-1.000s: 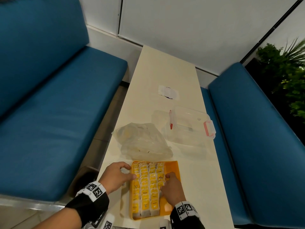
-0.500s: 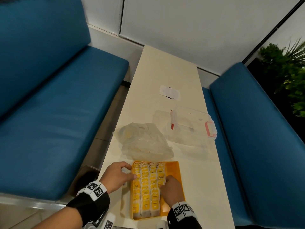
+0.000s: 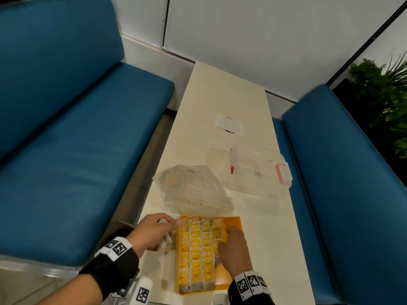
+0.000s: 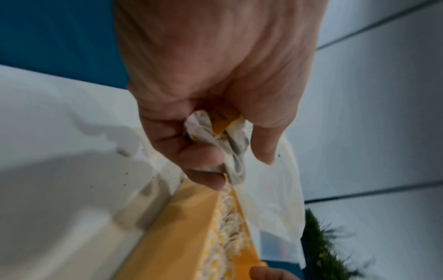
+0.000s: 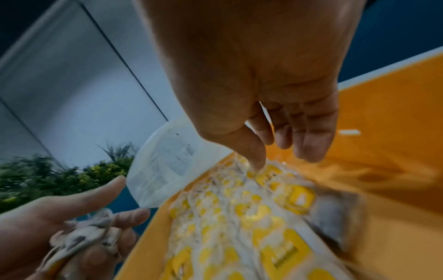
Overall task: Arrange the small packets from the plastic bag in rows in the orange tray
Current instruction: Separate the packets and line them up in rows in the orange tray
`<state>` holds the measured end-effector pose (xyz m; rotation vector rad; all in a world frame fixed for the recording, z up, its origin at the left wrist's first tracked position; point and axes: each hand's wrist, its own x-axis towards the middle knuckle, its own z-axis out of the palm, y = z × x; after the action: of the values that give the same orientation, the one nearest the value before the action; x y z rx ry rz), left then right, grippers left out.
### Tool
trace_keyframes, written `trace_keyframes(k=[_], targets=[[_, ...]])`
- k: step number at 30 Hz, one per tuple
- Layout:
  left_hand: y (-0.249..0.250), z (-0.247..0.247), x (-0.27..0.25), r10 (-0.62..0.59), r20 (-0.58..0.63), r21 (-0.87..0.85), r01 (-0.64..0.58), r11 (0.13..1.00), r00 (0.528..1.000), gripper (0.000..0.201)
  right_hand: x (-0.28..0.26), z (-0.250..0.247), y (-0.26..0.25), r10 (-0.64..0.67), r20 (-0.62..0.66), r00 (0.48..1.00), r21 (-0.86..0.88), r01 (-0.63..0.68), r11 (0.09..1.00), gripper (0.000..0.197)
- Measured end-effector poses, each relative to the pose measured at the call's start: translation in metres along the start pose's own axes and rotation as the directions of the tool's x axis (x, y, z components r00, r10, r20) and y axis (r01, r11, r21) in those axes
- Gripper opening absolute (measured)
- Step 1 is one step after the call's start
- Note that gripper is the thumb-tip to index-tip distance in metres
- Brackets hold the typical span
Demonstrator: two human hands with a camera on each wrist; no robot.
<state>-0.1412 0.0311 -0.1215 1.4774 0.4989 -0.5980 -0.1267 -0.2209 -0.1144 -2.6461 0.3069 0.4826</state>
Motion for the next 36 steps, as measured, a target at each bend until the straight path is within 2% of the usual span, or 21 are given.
trace_keyframes(k=[2,6,9,12,16,21,26,31,36], targets=[[0.008,-0.003,-0.005,-0.064,0.073,-0.116,0.072,0.991,0.995,0.044,-0.005,-0.01,-0.01,-0.069,-0.048,0.996,-0.002,0.069,0.998,0.044],[0.018,-0.004,-0.008,-0.105,0.213,-0.373,0.18,0.91,0.971,0.046,-0.014,-0.021,-0.037,-0.318,-0.08,0.945,0.087,0.324,0.942,0.03],[0.021,-0.001,-0.007,-0.095,0.254,-0.444,0.203,0.872,0.962,0.05,-0.024,-0.021,-0.056,-0.484,-0.069,0.872,0.182,0.488,0.854,0.024],[0.023,0.005,-0.007,-0.1,0.258,-0.428,0.207,0.88,0.961,0.049,-0.033,-0.021,-0.072,-0.576,-0.058,0.815,0.233,0.572,0.786,0.024],[0.027,0.013,-0.008,-0.097,0.237,-0.397,0.188,0.898,0.967,0.053,-0.033,-0.02,-0.085,-0.577,-0.03,0.816,0.268,0.563,0.782,0.029],[0.031,0.019,-0.009,-0.07,0.263,-0.369,0.168,0.914,0.962,0.053,-0.026,-0.014,-0.089,-0.569,-0.049,0.821,0.284,0.558,0.78,0.01],[0.03,0.018,-0.01,-0.049,0.279,-0.364,0.153,0.919,0.959,0.05,-0.023,-0.018,-0.089,-0.479,-0.059,0.876,0.361,0.466,0.808,0.011],[0.026,0.015,-0.011,-0.051,0.274,-0.441,0.173,0.881,0.96,0.044,-0.022,-0.028,-0.088,-0.385,-0.04,0.922,0.468,0.358,0.808,0.009],[0.023,0.014,-0.014,0.081,0.226,-0.392,0.014,0.92,0.971,0.029,-0.02,-0.032,-0.089,-0.321,-0.024,0.947,0.567,0.278,0.775,0.011]])
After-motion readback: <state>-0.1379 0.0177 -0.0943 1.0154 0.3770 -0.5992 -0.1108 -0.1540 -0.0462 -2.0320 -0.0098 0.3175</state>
